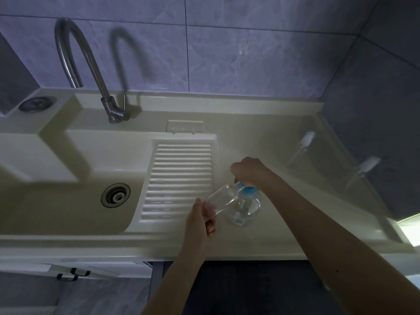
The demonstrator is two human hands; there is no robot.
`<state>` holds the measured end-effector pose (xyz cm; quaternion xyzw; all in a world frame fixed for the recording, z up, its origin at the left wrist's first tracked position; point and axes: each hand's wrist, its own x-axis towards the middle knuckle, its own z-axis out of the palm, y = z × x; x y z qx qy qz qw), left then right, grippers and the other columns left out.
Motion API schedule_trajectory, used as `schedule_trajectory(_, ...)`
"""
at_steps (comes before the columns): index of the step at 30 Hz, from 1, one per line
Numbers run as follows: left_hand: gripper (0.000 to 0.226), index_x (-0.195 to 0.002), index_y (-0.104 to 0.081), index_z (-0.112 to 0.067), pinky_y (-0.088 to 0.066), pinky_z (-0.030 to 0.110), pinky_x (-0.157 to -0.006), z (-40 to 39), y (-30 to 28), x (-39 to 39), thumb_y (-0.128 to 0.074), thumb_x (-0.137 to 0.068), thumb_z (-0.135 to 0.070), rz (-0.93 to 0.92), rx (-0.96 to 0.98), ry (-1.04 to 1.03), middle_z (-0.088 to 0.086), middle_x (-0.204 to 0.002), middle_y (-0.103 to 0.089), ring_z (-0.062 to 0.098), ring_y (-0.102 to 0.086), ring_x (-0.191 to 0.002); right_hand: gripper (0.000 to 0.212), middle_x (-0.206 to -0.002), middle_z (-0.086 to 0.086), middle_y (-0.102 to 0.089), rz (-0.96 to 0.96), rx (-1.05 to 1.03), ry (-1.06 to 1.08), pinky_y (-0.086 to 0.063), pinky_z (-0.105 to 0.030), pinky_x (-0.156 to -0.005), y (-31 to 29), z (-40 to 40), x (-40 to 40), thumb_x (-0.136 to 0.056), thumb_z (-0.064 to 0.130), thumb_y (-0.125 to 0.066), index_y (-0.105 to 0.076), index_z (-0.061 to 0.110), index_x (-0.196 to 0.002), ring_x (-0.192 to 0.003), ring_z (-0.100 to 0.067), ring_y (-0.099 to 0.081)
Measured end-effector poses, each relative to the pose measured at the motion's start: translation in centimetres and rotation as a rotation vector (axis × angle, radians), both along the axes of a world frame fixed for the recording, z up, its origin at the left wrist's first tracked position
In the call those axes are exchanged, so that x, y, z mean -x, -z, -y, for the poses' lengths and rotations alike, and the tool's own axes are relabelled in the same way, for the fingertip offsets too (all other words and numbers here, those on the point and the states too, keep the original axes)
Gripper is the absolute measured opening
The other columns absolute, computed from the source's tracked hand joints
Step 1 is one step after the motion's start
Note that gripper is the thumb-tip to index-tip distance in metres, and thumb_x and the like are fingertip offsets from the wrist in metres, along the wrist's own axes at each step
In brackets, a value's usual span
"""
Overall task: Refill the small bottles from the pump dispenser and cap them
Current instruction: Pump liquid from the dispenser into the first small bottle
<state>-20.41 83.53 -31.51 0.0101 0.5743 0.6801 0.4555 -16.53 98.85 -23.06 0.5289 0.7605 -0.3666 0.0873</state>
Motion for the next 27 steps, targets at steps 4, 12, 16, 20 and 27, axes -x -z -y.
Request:
schedule_trajectory(4, 0.045, -0.08, -0.059, -0.009, -0.024, 0.019, -0.037, 0.0, -0.1, 0.0, -0.029, -0.102, -0.034, -0.004, -0.019, -0.003, 0.004, -0.051, -0.045, 0.008, -0.03, -0.034, 0.033, -0.114, -0.015, -0.061, 0.029, 0.115, -0.046, -0.047, -0.034, -0.072, -1.2, -0.3, -0.2, -0.088, 0.014, -0.04, -0.06, -0.003, -0.108, -0.08, -0.026, -0.055)
schedule_trajectory(12, 0.044, -0.071, -0.05, -0.008, -0.024, 0.018, -0.038, -0.1, -0.4, -0.1, -0.03, -0.101, -0.032, -0.018, 0.008, -0.01, 0.003, -0.05, -0.045, 0.008, -0.03, -0.034, 0.038, -0.109, -0.014, -0.064, -0.017, 0.036, -0.01, -0.04, -0.026, -0.062, -0.2, -0.1, -0.2, -0.085, 0.014, -0.042, -0.061, -0.008, -0.109, -0.079, -0.023, -0.05)
schedule_trajectory(16, 0.042, -0.075, -0.052, -0.008, -0.023, 0.018, -0.039, 0.0, -0.2, 0.1, -0.03, -0.102, -0.032, -0.022, 0.019, -0.011, 0.0, -0.046, -0.045, 0.008, -0.03, -0.034, 0.045, -0.103, -0.016, -0.07, -0.049, -0.02, 0.022, -0.042, -0.027, -0.064, 0.4, 0.2, 0.0, -0.069, 0.02, -0.042, -0.071, -0.002, -0.095, -0.069, -0.022, -0.052)
schedule_trajectory(20, 0.043, -0.075, -0.053, -0.009, -0.023, 0.019, -0.039, 0.1, -0.3, 0.1, -0.03, -0.102, -0.033, -0.019, 0.011, 0.0, 0.004, -0.052, -0.044, 0.008, -0.03, -0.035, 0.042, -0.104, -0.014, -0.07, -0.034, -0.016, 0.017, -0.041, -0.027, -0.064, 0.4, 0.2, 0.0, -0.072, 0.019, -0.043, -0.071, -0.003, -0.095, -0.069, -0.022, -0.052)
schedule_trajectory(27, 0.045, -0.072, -0.053, -0.009, -0.023, 0.02, -0.039, 0.1, -0.2, 0.3, -0.029, -0.102, -0.034, -0.01, -0.011, 0.014, 0.002, -0.05, -0.044, 0.008, -0.03, -0.035, 0.039, -0.106, -0.01, -0.06, -0.004, 0.144, 0.017, -0.046, -0.035, -0.082, -1.4, 0.3, -0.1, -0.089, 0.03, -0.043, -0.062, 0.002, -0.11, -0.088, -0.026, -0.056)
